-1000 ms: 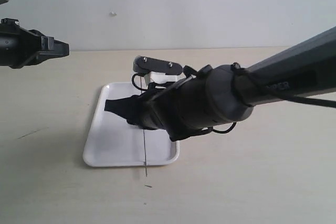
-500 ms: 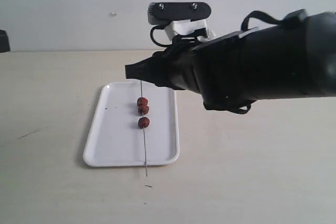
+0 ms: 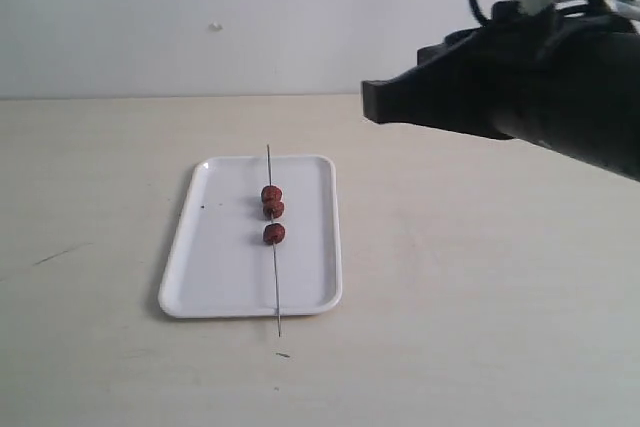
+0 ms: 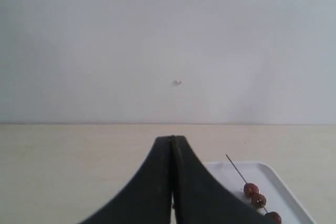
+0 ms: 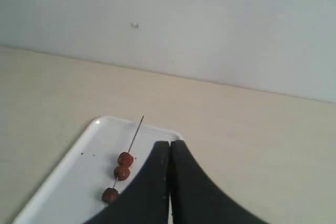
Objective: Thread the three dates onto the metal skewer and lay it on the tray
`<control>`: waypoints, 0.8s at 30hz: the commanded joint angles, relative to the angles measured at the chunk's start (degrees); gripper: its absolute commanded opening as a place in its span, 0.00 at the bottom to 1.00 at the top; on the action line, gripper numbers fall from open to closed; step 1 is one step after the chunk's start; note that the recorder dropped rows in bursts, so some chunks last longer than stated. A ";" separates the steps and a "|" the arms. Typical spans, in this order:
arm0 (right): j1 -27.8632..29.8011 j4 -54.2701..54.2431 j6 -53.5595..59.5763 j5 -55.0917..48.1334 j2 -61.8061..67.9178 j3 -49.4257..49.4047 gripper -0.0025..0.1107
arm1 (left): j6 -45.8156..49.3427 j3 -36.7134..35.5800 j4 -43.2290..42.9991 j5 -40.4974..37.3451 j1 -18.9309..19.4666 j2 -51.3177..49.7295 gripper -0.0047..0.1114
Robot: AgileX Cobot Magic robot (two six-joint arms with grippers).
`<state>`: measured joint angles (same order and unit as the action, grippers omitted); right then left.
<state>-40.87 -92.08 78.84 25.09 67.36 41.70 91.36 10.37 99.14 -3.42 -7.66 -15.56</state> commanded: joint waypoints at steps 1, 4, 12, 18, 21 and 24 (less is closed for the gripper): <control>0.20 10.97 -5.33 -4.49 -13.60 -7.71 0.02 | -4.51 -5.63 0.52 0.72 -0.46 7.69 0.04; 0.20 13.21 -8.61 -4.39 -26.26 -13.89 0.02 | -5.07 -8.90 0.52 0.72 -0.46 10.06 0.04; 0.20 8.20 -8.92 -4.39 -47.65 -22.39 0.02 | -4.85 -10.37 0.42 0.60 -0.46 10.35 0.04; 0.20 8.01 -8.92 -4.17 -51.79 -22.38 0.02 | -4.85 -10.37 0.42 0.60 -0.46 10.35 0.04; 0.20 8.01 -8.92 -4.17 -52.05 -22.38 0.02 | -4.85 -10.37 0.42 0.60 -0.46 10.35 0.04; 0.20 8.32 -8.81 -3.61 -52.03 -22.38 0.02 | -4.85 -10.37 0.42 0.60 -0.46 10.35 0.04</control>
<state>-40.87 -84.21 69.86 21.10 15.47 19.66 86.50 0.00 99.28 -2.69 -7.66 -5.40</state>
